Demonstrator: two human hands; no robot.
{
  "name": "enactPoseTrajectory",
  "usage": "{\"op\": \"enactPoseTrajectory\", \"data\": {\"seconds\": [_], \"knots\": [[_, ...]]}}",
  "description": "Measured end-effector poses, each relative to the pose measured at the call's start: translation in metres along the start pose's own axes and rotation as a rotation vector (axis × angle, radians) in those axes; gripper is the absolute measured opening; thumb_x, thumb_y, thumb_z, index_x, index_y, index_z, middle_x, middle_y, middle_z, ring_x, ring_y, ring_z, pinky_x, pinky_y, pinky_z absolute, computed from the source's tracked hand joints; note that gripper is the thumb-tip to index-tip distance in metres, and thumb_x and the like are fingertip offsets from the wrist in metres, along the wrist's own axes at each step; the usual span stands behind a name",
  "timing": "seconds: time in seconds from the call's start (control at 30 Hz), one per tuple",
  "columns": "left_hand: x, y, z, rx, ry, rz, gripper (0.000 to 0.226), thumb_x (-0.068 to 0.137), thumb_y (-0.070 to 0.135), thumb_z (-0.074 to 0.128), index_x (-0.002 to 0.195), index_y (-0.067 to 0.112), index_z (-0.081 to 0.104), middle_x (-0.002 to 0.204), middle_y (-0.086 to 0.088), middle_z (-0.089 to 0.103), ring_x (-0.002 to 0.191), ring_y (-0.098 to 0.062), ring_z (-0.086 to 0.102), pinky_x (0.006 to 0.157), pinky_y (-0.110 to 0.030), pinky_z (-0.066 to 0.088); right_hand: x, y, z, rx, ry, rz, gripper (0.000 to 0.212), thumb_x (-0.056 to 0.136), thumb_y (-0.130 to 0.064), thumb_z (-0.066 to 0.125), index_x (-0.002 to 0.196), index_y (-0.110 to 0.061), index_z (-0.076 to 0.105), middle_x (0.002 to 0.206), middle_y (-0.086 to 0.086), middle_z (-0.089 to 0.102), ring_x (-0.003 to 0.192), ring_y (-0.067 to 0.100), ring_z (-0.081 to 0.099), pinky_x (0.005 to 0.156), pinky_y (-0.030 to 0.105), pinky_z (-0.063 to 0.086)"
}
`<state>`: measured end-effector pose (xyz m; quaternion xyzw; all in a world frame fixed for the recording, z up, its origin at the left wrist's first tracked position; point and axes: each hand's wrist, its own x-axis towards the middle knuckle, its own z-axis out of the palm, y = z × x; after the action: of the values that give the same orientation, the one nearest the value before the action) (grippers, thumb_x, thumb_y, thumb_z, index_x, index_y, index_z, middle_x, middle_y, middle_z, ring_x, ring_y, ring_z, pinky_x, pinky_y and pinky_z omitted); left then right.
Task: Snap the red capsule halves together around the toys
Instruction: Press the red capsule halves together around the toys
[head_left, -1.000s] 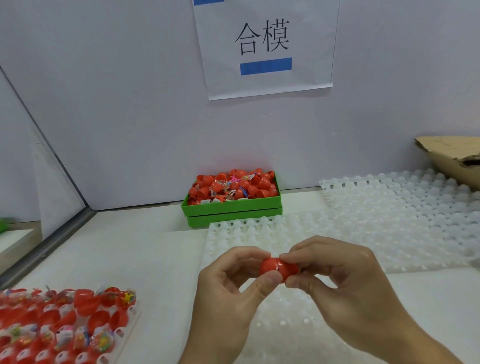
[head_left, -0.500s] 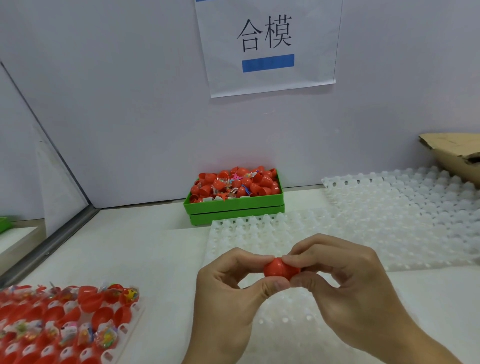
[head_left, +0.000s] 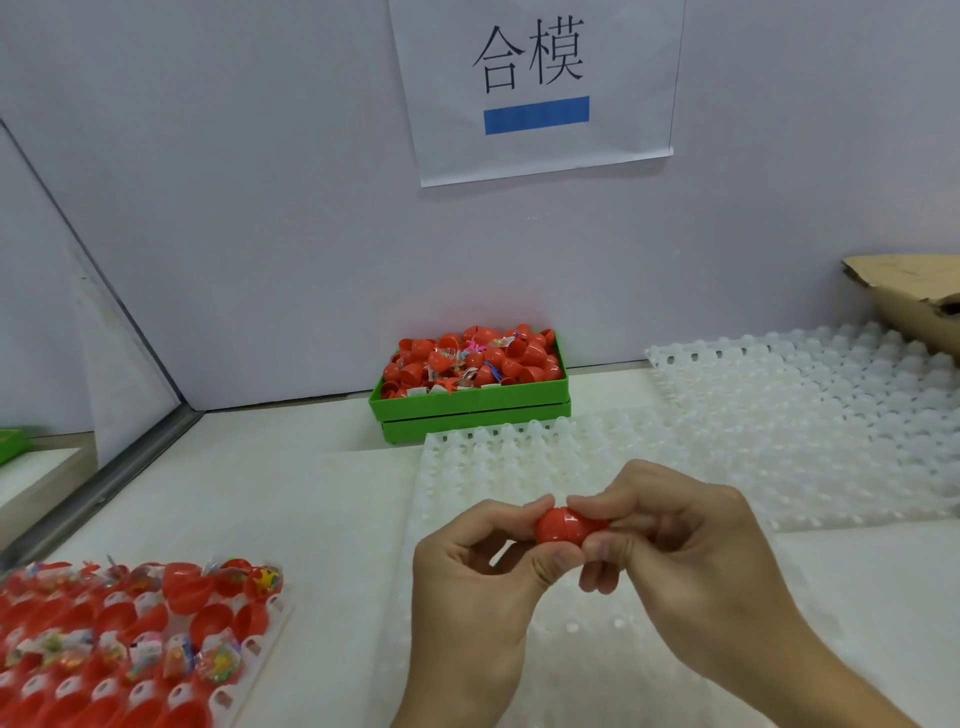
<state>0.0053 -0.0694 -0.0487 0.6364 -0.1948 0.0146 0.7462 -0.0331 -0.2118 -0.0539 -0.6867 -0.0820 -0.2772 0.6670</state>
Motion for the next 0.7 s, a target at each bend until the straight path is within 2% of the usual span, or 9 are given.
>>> {"op": "enactPoseTrajectory", "data": {"seconds": [0.17, 0.23, 0.3, 0.43, 0.5, 0.57, 0.63, 0.7], "knots": [[0.000, -0.004, -0.001, -0.005, 0.004, -0.022, 0.024, 0.048, 0.022, 0.082, 0.072, 0.022, 0.080, 0.078, -0.004, 0.076, 0.079, -0.012, 0.074, 0.067, -0.015, 0.055, 0.000, 0.000, 0.002, 0.057, 0.033, 0.074, 0.034, 0.072, 0.029, 0.065, 0.075, -0.002, 0.077, 0.065, 0.010, 0.065, 0.046, 0.029, 0.065, 0.047, 0.026, 0.051], [0.001, -0.003, -0.001, 0.030, 0.018, -0.008, 0.025, 0.051, 0.031, 0.080, 0.076, 0.027, 0.081, 0.079, -0.002, 0.077, 0.079, -0.013, 0.073, 0.068, -0.016, 0.056, 0.001, -0.004, 0.003, 0.096, 0.032, 0.124, 0.027, 0.076, 0.019, 0.069, 0.080, -0.005, 0.079, 0.069, 0.015, 0.067, 0.052, 0.032, 0.068, 0.052, 0.026, 0.053], [0.002, -0.002, -0.003, 0.045, 0.038, -0.012, 0.028, 0.053, 0.040, 0.077, 0.079, 0.031, 0.081, 0.082, 0.000, 0.077, 0.081, -0.013, 0.074, 0.072, -0.018, 0.056, 0.001, -0.008, 0.003, 0.153, -0.001, 0.176, 0.017, 0.076, 0.001, 0.072, 0.087, -0.009, 0.081, 0.075, 0.016, 0.069, 0.060, 0.034, 0.072, 0.058, 0.026, 0.057], [0.003, 0.000, -0.007, 0.036, 0.045, -0.041, 0.040, 0.055, 0.040, 0.076, 0.093, 0.026, 0.077, 0.079, 0.000, 0.077, 0.078, -0.010, 0.074, 0.070, -0.014, 0.054, 0.002, -0.010, 0.003, 0.198, -0.011, 0.254, 0.024, 0.068, -0.011, 0.073, 0.090, -0.016, 0.080, 0.079, 0.012, 0.074, 0.065, 0.033, 0.074, 0.060, 0.024, 0.057], [0.003, 0.001, -0.005, 0.023, 0.037, -0.047, 0.037, 0.056, 0.042, 0.075, 0.088, 0.024, 0.079, 0.083, 0.001, 0.078, 0.081, -0.010, 0.074, 0.069, -0.012, 0.053, 0.003, -0.010, 0.002, 0.231, -0.034, 0.297, 0.030, 0.063, -0.016, 0.077, 0.093, -0.018, 0.077, 0.082, 0.010, 0.072, 0.066, 0.034, 0.073, 0.061, 0.024, 0.056], [0.002, -0.001, -0.004, 0.036, 0.031, -0.046, 0.033, 0.058, 0.046, 0.073, 0.087, 0.032, 0.080, 0.087, 0.005, 0.078, 0.086, -0.008, 0.073, 0.071, -0.012, 0.053, 0.003, -0.009, 0.001, 0.293, -0.072, 0.374, 0.041, 0.060, -0.020, 0.081, 0.100, -0.017, 0.076, 0.091, 0.012, 0.073, 0.074, 0.036, 0.074, 0.063, 0.025, 0.056], [0.000, -0.001, -0.002, 0.040, -0.002, -0.062, 0.030, 0.065, 0.047, 0.070, 0.091, 0.035, 0.080, 0.095, 0.008, 0.078, 0.095, -0.004, 0.071, 0.077, -0.015, 0.055, 0.004, -0.007, 0.000, 0.366, -0.107, 0.438, 0.051, 0.059, -0.021, 0.081, 0.109, -0.014, 0.074, 0.101, 0.016, 0.074, 0.085, 0.036, 0.074, 0.067, 0.027, 0.058], [-0.002, -0.005, 0.000, 0.074, -0.042, -0.071, 0.028, 0.077, 0.044, 0.066, 0.097, 0.031, 0.080, 0.110, 0.014, 0.074, 0.110, 0.000, 0.065, 0.092, -0.023, 0.053, 0.004, -0.006, -0.001, 0.445, -0.115, 0.467, 0.056, 0.060, -0.017, 0.080, 0.115, -0.007, 0.071, 0.105, 0.021, 0.073, 0.094, 0.034, 0.073, 0.072, 0.029, 0.059]]}}
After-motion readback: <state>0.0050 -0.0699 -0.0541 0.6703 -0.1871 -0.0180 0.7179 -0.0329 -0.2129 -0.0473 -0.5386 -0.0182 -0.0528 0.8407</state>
